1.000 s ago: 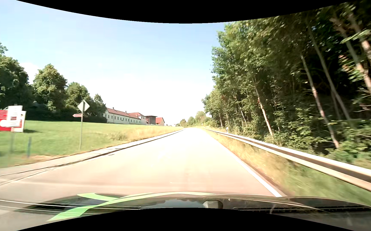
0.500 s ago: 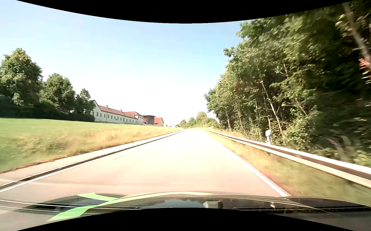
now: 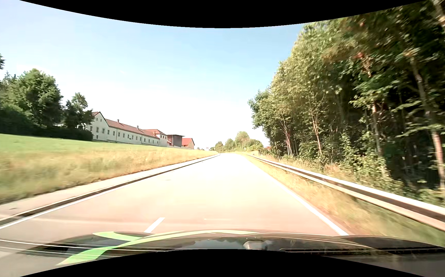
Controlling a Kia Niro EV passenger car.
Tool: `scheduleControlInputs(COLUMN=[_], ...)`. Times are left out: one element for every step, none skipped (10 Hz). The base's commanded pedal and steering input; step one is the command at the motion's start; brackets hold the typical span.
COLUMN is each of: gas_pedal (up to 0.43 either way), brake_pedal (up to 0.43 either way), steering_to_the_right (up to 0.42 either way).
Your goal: Follow the waypoints while adhering to traffic rules and regulations
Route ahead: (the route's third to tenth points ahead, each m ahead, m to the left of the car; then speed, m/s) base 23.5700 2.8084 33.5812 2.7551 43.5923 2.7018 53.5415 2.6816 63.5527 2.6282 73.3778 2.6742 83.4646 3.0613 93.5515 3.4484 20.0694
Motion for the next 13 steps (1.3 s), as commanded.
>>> scheduleControlInputs(gas_pedal=[0.37, 0.37, 0.37, 0.37, 0.37, 0.37, 0.37, 0.37, 0.358, 0.35, 0.35, 0.35, 0.35], brake_pedal=[0.0, 0.0, 0.0, 0.0, 0.0, 0.0, 0.0, 0.0, 0.0, 0.0, 0.0, 0.0, 0.0], steering_to_the_right=[0.004, 0.004, 0.003, 0.003, 0.002, 0.001, 0.001, 0.0, -0.001, -0.001, -0.001, -0.001, -0.002])
